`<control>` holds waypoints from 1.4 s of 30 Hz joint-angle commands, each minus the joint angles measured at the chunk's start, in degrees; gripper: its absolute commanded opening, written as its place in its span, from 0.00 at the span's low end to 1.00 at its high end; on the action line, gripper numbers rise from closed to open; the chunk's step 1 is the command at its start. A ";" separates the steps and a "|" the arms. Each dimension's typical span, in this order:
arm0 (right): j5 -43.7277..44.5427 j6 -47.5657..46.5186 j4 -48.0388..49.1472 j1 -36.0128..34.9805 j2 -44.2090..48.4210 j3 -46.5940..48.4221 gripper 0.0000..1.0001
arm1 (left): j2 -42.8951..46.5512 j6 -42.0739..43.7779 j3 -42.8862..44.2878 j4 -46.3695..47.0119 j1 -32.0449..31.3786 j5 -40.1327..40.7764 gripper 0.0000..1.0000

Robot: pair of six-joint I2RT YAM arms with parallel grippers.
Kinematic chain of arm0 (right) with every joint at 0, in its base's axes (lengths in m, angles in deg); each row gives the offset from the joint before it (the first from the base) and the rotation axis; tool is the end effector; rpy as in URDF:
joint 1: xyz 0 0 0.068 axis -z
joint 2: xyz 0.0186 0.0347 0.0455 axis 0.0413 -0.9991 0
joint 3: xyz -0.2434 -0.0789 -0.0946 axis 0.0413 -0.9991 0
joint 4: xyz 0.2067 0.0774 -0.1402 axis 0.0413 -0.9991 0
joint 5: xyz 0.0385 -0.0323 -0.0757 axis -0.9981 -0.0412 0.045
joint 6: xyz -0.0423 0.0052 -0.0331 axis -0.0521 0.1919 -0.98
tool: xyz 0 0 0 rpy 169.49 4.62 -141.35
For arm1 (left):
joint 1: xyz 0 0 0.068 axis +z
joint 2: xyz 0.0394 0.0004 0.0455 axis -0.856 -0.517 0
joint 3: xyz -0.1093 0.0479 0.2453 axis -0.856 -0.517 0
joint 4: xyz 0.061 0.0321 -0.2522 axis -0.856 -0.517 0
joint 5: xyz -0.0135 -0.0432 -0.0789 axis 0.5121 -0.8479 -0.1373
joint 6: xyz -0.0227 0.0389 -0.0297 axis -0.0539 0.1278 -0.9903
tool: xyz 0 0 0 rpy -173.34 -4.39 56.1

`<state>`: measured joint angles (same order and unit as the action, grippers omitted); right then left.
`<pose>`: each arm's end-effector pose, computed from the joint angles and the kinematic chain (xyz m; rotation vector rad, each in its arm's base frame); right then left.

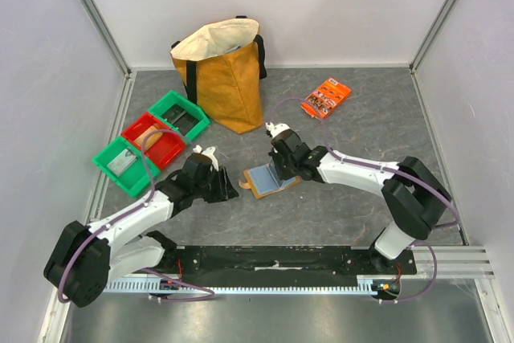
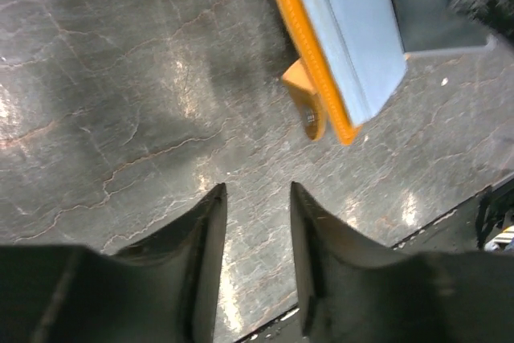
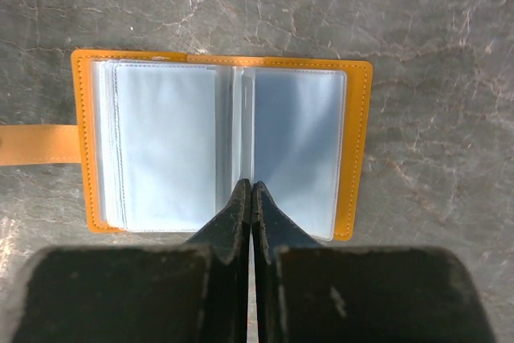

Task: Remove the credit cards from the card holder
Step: Remove the credit card from the card holder.

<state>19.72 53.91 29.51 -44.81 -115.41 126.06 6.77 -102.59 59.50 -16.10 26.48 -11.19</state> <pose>0.2342 0.2451 0.1911 -0.5891 2.4243 0.2927 0.1657 -0.1125 0.1671 -0.0357 2.5352 -0.7461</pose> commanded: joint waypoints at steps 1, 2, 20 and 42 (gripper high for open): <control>-3.88 5.98 1.31 0.33 3.44 -5.94 0.01 | 3.37 1.77 7.07 -3.07 -0.14 1.70 0.47; -3.70 6.34 1.75 0.33 4.40 -6.56 0.01 | 3.81 1.85 8.83 -3.60 -0.23 1.00 0.48; 0.61 8.45 5.18 6.04 8.63 -12.10 0.32 | -17.00 -9.91 18.43 18.52 -6.02 -12.81 0.41; -5.02 2.21 9.83 8.86 14.35 -12.80 0.27 | -33.10 -10.45 20.97 21.79 -8.05 -8.94 0.32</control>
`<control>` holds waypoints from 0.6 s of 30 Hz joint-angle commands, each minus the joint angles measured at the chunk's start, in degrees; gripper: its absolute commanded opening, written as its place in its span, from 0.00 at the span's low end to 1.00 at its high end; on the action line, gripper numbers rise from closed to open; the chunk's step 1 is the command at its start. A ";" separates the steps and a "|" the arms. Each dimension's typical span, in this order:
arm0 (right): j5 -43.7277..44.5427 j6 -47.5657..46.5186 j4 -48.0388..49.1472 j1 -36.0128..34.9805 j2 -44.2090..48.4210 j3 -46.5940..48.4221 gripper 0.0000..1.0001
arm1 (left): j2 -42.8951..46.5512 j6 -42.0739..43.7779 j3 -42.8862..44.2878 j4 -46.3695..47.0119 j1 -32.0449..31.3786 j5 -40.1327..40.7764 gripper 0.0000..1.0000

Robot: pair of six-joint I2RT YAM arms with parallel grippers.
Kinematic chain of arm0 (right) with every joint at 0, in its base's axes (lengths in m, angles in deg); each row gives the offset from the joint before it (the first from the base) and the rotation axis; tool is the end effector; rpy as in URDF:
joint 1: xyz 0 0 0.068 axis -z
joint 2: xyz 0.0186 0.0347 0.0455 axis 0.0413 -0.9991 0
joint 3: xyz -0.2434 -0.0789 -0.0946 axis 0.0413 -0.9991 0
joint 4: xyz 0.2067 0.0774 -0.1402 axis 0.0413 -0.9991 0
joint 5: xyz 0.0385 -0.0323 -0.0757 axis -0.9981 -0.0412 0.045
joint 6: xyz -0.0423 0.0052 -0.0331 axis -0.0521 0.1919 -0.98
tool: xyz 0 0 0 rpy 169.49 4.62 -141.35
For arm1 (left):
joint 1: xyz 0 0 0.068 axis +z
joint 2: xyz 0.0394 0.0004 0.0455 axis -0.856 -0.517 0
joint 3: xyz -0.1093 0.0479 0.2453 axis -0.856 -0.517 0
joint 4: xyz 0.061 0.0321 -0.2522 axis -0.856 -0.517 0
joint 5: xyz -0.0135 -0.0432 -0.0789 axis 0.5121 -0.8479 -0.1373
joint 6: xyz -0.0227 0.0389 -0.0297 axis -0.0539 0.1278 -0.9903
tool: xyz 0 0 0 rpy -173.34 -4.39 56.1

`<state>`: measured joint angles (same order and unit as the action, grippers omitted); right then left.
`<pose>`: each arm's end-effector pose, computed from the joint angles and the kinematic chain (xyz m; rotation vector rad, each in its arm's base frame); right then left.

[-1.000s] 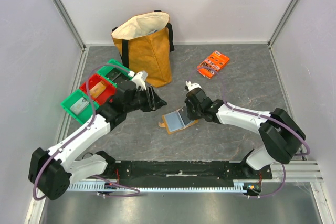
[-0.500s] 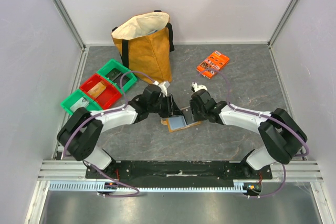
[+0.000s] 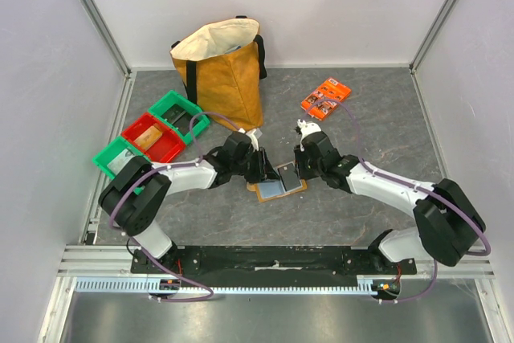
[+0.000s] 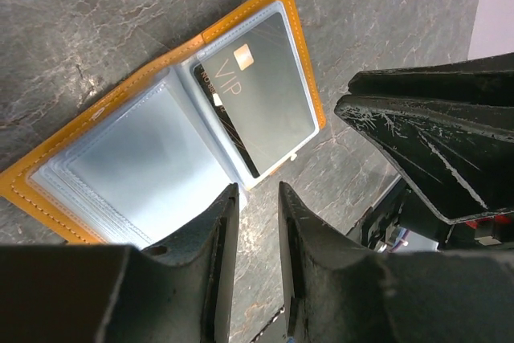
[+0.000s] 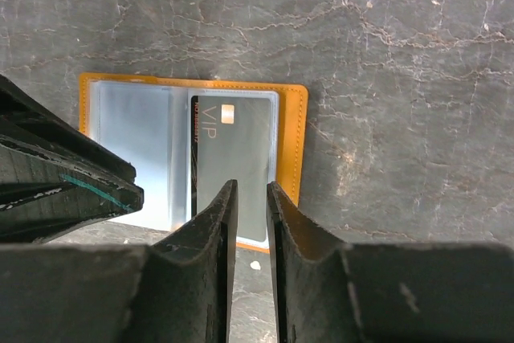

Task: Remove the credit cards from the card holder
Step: Remove the credit card from the card holder.

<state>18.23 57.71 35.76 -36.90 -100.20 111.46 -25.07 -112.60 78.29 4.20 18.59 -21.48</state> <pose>0.2196 0.1740 0.1982 -0.3248 2.3658 0.3604 0.2375 -0.2175 0.1596 0.0405 2.5276 -1.1332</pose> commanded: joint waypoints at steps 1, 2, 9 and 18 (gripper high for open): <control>-3.71 -1.42 4.11 1.21 -1.57 1.62 0.25 | -1.51 -0.53 2.35 1.40 -0.25 1.44 0.32; -3.97 -1.24 4.98 1.64 -2.09 1.19 0.23 | -1.86 -0.62 2.53 1.49 -0.16 1.44 0.32; -10.47 2.10 12.81 5.42 -5.61 -4.35 0.17 | -3.97 -1.14 4.99 1.14 -0.16 1.35 0.40; -14.34 5.53 17.65 7.19 -7.81 -10.15 0.15 | -6.08 -1.50 6.66 0.17 -0.16 1.44 0.45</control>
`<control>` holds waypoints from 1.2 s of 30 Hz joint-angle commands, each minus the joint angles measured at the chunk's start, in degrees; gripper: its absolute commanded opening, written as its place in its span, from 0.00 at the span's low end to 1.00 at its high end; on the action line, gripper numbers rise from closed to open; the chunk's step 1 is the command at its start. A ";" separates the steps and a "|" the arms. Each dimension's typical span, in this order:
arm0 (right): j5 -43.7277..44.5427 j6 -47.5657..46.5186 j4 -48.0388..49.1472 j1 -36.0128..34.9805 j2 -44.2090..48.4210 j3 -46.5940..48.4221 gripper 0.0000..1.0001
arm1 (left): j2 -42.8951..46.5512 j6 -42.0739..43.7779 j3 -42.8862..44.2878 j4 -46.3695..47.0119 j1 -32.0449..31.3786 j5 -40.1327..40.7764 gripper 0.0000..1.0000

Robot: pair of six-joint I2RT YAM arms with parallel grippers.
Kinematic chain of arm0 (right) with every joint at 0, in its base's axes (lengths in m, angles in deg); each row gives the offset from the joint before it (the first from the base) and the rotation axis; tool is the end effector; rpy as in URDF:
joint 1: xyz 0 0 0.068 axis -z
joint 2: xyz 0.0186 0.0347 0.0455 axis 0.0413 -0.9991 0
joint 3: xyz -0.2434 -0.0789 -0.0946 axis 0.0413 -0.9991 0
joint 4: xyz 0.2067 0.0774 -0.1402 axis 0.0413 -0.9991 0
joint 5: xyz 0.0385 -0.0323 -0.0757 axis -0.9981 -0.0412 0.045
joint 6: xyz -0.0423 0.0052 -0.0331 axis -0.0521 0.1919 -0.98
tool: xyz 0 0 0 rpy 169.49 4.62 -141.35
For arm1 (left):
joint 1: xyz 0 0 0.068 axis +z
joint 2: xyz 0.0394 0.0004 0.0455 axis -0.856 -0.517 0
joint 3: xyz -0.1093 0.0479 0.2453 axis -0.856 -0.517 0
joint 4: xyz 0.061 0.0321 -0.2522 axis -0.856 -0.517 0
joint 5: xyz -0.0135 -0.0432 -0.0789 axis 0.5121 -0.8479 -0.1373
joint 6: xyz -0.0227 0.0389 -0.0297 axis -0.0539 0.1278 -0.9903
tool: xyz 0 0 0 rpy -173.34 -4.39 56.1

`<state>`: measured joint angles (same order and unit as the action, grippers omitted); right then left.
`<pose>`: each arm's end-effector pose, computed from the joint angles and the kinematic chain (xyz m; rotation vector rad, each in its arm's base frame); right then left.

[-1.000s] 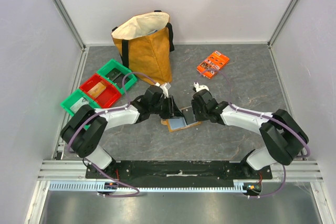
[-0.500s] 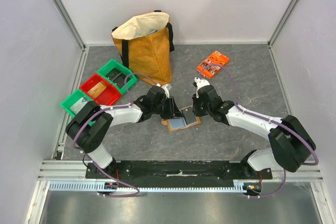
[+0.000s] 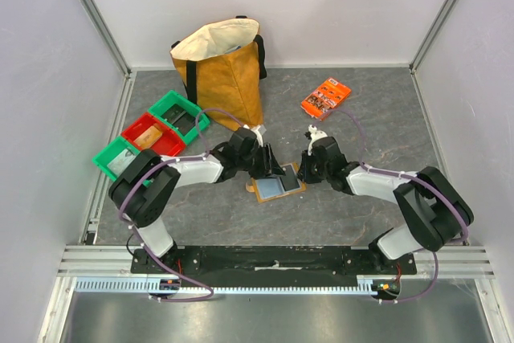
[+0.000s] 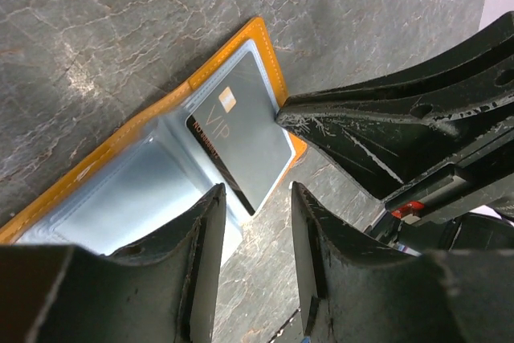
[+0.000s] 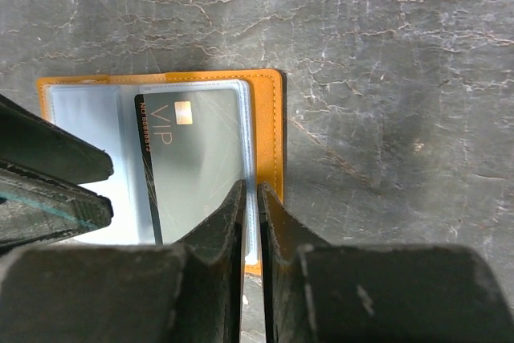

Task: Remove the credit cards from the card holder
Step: Remove the credit card from the card holder.

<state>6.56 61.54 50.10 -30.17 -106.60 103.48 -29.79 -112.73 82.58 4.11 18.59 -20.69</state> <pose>0.2329 0.1521 0.1471 -0.2093 2.4303 0.5622 0.2531 -0.2300 0.1550 0.0271 2.5338 -1.1143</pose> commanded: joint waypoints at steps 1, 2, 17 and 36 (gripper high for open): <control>-2.93 1.79 3.49 0.54 -1.58 -2.52 0.15 | -1.54 -1.36 2.55 0.08 -0.16 0.74 0.45; -3.11 1.88 3.84 0.63 -1.76 -2.96 0.15 | -1.72 -1.36 2.72 -0.27 -0.16 0.92 0.45; -5.31 2.49 5.33 0.72 -1.85 -4.02 0.15 | -1.19 -1.36 2.99 -5.64 -0.77 6.46 0.46; -6.10 3.37 5.68 0.81 -0.53 -4.81 0.15 | -1.98 -3.74 1.76 -3.95 -1.48 6.54 0.34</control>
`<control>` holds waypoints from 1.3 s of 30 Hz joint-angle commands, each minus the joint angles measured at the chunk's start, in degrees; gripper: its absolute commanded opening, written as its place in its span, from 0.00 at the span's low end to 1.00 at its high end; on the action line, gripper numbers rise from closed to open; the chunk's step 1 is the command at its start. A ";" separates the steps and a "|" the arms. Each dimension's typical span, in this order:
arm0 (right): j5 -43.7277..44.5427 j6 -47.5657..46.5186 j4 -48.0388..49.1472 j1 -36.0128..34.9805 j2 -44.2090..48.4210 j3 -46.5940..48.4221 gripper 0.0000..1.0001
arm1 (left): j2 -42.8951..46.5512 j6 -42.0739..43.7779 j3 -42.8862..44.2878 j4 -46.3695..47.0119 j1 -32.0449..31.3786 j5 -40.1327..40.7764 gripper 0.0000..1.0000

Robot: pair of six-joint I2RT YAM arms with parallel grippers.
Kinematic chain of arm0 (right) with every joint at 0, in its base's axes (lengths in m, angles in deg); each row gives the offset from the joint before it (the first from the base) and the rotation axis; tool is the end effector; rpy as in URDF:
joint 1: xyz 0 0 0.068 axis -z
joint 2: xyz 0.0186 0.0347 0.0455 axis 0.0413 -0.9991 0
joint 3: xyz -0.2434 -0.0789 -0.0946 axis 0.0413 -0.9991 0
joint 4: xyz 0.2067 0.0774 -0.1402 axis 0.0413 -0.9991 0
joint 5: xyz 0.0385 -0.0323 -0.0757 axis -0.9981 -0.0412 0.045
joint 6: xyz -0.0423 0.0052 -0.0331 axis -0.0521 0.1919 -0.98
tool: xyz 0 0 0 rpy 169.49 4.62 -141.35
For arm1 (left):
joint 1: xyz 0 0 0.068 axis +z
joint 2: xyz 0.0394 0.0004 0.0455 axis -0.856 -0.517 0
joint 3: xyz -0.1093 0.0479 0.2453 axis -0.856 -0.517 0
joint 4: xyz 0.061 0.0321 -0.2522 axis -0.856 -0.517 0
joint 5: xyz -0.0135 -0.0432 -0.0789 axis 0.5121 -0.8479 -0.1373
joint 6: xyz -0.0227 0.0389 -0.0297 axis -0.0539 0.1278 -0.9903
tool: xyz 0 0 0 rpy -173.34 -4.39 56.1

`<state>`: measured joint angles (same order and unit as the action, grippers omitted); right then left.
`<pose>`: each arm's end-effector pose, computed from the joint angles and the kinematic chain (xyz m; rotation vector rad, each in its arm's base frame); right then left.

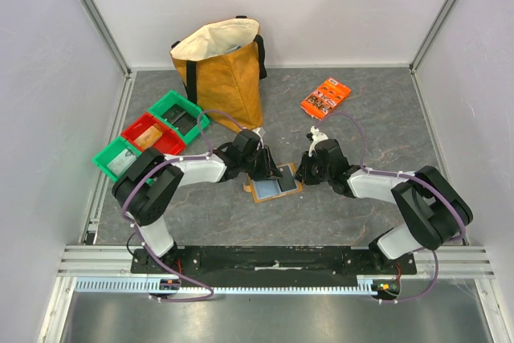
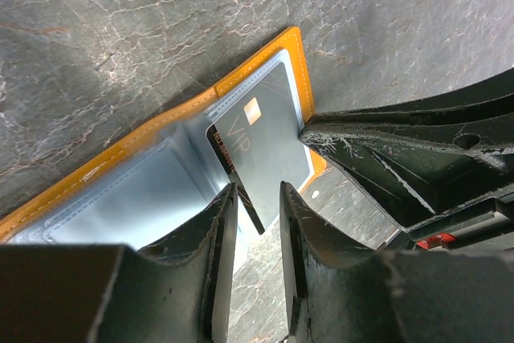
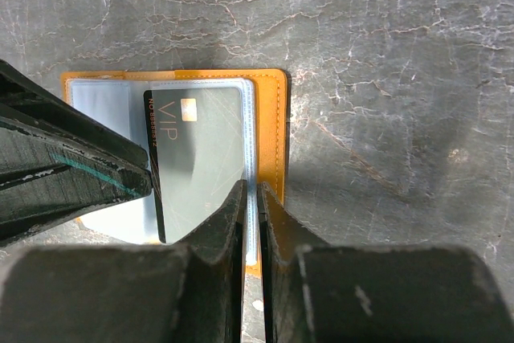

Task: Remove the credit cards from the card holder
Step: Remove the credit card from the card holder.

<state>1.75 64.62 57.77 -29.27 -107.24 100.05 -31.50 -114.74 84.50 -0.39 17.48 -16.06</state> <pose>0.2304 0.1489 0.1386 -0.1713 2.3942 0.7002 0.2530 -0.2351 0.1480 -0.0565 2.5981 -1.0013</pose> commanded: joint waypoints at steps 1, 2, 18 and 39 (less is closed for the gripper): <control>-1.29 0.29 -1.99 -0.09 0.28 -1.47 0.15 | -0.01 -1.47 -0.34 0.02 -0.36 2.61 0.35; -1.20 0.29 -1.90 -0.09 0.37 -1.47 0.14 | 0.42 -1.29 -0.43 -0.51 -0.36 3.57 0.36; -1.64 0.55 -1.99 -0.09 0.63 -1.91 0.14 | -0.36 -3.75 -2.27 4.32 -0.45 0.68 0.23; -0.06 0.82 -5.68 0.61 -3.15 -0.68 0.01 | 3.15 -7.53 -7.63 8.89 -0.01 -0.29 0.02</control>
<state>0.42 65.93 57.99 -28.75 -107.43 99.50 -30.95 -120.91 78.03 7.57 17.48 -15.27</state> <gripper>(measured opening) 0.038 0.026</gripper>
